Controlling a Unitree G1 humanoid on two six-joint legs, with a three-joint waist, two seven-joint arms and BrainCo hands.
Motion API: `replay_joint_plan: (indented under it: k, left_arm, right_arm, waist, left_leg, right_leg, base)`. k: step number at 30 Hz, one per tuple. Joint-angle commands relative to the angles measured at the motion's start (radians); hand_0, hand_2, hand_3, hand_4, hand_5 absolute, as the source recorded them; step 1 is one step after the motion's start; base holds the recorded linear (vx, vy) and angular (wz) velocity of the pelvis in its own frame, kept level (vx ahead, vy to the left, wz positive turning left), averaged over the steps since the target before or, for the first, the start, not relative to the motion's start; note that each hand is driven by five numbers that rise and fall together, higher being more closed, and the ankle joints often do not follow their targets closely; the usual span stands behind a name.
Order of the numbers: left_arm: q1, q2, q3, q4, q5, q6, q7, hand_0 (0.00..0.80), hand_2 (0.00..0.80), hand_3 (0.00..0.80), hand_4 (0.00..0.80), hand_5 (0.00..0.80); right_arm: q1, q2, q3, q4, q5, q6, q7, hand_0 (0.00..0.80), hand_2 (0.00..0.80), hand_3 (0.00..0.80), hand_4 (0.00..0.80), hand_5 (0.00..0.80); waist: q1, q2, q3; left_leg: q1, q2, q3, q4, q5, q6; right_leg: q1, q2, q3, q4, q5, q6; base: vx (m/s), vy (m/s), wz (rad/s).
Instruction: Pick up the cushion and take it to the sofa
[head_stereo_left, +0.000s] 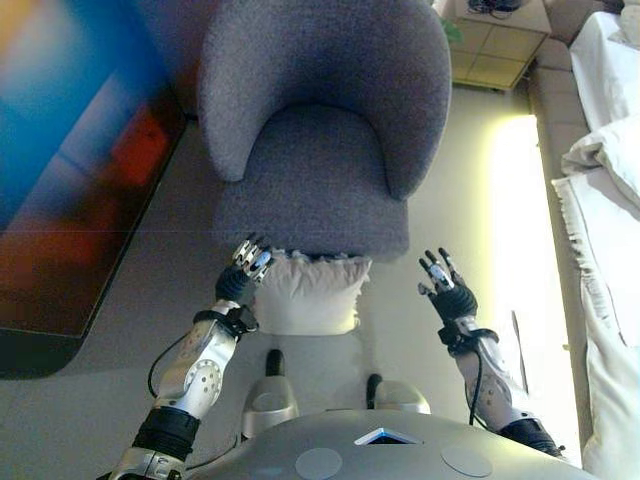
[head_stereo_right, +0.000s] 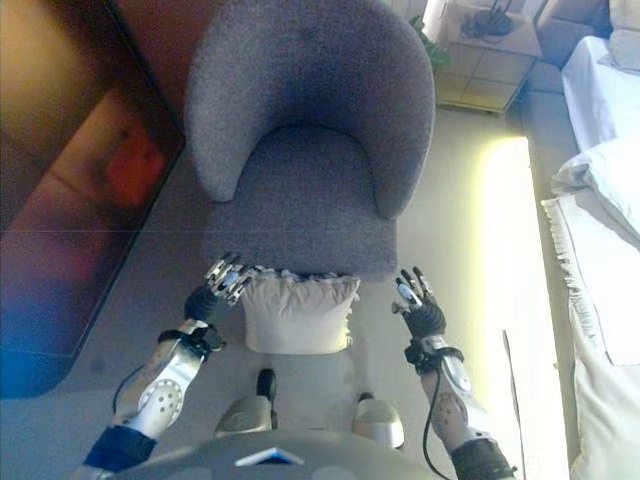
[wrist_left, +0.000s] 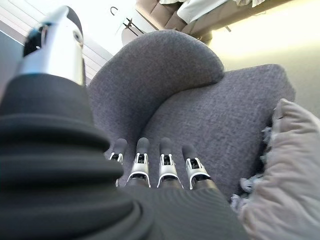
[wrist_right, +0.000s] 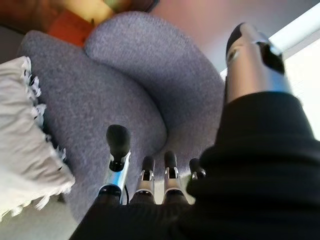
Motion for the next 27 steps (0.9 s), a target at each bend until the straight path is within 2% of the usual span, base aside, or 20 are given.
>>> replay_joint_plan:
  k: [1, 5, 7, 8, 11, 13, 16, 20, 27]
  left_arm:
    - [-0.085, 0.013, 0.018, -0.031, 0.057, -0.042, -0.007, 0.000, 0.000, 0.000, 0.000, 0.000]
    - [-0.073, 0.009, 0.030, -0.038, 0.033, -0.020, -0.058, 0.000, 0.000, 0.000, 0.000, 0.000]
    - [-0.067, 0.002, 0.036, -0.044, -0.030, 0.003, -0.115, 0.000, 0.000, 0.000, 0.000, 0.000]
    - [-0.062, -0.009, 0.037, -0.052, -0.094, 0.029, -0.180, 0.000, 0.000, 0.000, 0.000, 0.000]
    - [-0.058, -0.030, 0.015, -0.058, -0.227, 0.077, -0.283, 0.000, 0.000, 0.000, 0.000, 0.000]
    - [-0.052, -0.052, -0.001, -0.071, -0.383, 0.150, -0.381, 0.000, 0.000, 0.000, 0.000, 0.000]
    - [-0.051, -0.084, -0.024, -0.068, -0.513, 0.218, -0.464, 0.000, 0.000, 0.000, 0.000, 0.000]
    - [-0.061, -0.089, -0.054, -0.062, -0.521, 0.205, -0.445, 0.000, 0.000, 0.000, 0.000, 0.000]
    - [-0.025, -0.090, -0.049, -0.085, -0.519, 0.213, -0.438, 0.000, 0.000, 0.000, 0.000, 0.000]
  right_arm:
    - [-0.070, 0.003, -0.012, -0.025, -0.050, -0.082, -0.036, 0.000, 0.000, 0.000, 0.000, 0.000]
    - [-0.064, 0.009, -0.024, -0.056, -0.017, -0.050, -0.028, 0.000, 0.000, 0.000, 0.000, 0.000]
    - [-0.057, 0.020, -0.030, -0.071, 0.115, -0.020, 0.047, 0.000, 0.000, 0.000, 0.000, 0.000]
    - [-0.047, 0.044, -0.034, -0.078, 0.220, 0.012, 0.130, 0.000, 0.000, 0.000, 0.000, 0.000]
    - [-0.044, 0.065, -0.029, -0.067, 0.344, 0.063, 0.265, 0.000, 0.000, 0.000, 0.000, 0.000]
    - [-0.040, 0.091, -0.021, -0.057, 0.472, 0.121, 0.375, 0.000, 0.000, 0.000, 0.000, 0.000]
    - [-0.053, 0.115, -0.013, -0.029, 0.597, 0.175, 0.456, 0.000, 0.000, 0.000, 0.000, 0.000]
    - [-0.073, 0.131, -0.001, -0.018, 0.617, 0.171, 0.419, 0.000, 0.000, 0.000, 0.000, 0.000]
    - [-0.023, 0.126, 0.001, -0.054, 0.593, 0.183, 0.425, 0.000, 0.000, 0.000, 0.000, 0.000]
  waist:
    - [0.023, 0.002, -0.020]
    - [0.028, -0.002, -0.020]
    - [0.029, -0.003, -0.019]
    - [0.030, -0.005, -0.018]
    - [0.030, -0.004, -0.019]
    - [0.031, -0.003, -0.025]
    - [0.032, -0.003, -0.037]
    - [0.027, -0.001, -0.053]
    - [0.015, 0.003, -0.067]
  left_leg:
    - [-0.008, 0.060, 0.043, 0.014, -0.037, -0.013]
    - [-0.013, 0.056, 0.049, 0.032, -0.048, -0.006]
    - [-0.015, 0.056, 0.051, 0.041, -0.050, -0.004]
    - [-0.016, 0.059, 0.055, 0.045, -0.052, -0.003]
    - [-0.008, 0.063, 0.064, 0.044, -0.054, -0.004]
    - [0.000, 0.066, 0.069, 0.044, -0.060, -0.004]
    - [0.007, 0.070, 0.074, 0.045, -0.066, -0.007]
    - [0.024, 0.073, 0.083, 0.033, -0.067, -0.009]
    - [0.033, 0.075, 0.088, 0.020, -0.065, -0.008]
  right_leg:
    - [-0.090, -0.074, 0.005, -0.063, 0.161, 0.067]
    - [-0.082, -0.086, 0.011, -0.055, 0.154, 0.074]
    - [-0.078, -0.089, 0.015, -0.053, 0.151, 0.075]
    - [-0.071, -0.090, 0.017, -0.056, 0.148, 0.076]
    - [-0.055, -0.090, 0.018, -0.067, 0.147, 0.079]
    - [-0.045, -0.090, 0.019, -0.070, 0.143, 0.082]
    - [-0.038, -0.091, 0.019, -0.075, 0.141, 0.084]
    - [-0.030, -0.089, 0.025, -0.084, 0.141, 0.085]
    - [-0.035, -0.082, 0.037, -0.086, 0.139, 0.082]
  base:
    - [-0.022, 0.003, 0.07]
    - [0.032, 0.003, 0.05]
    - [0.052, -0.007, 0.04]
    - [0.055, -0.013, 0.07]
    - [0.065, -0.011, 0.02]
    - [0.088, -0.005, -0.01]
    - [0.077, -0.006, -0.01]
    - [0.075, 0.003, -0.03]
    - [0.022, 0.006, -0.02]
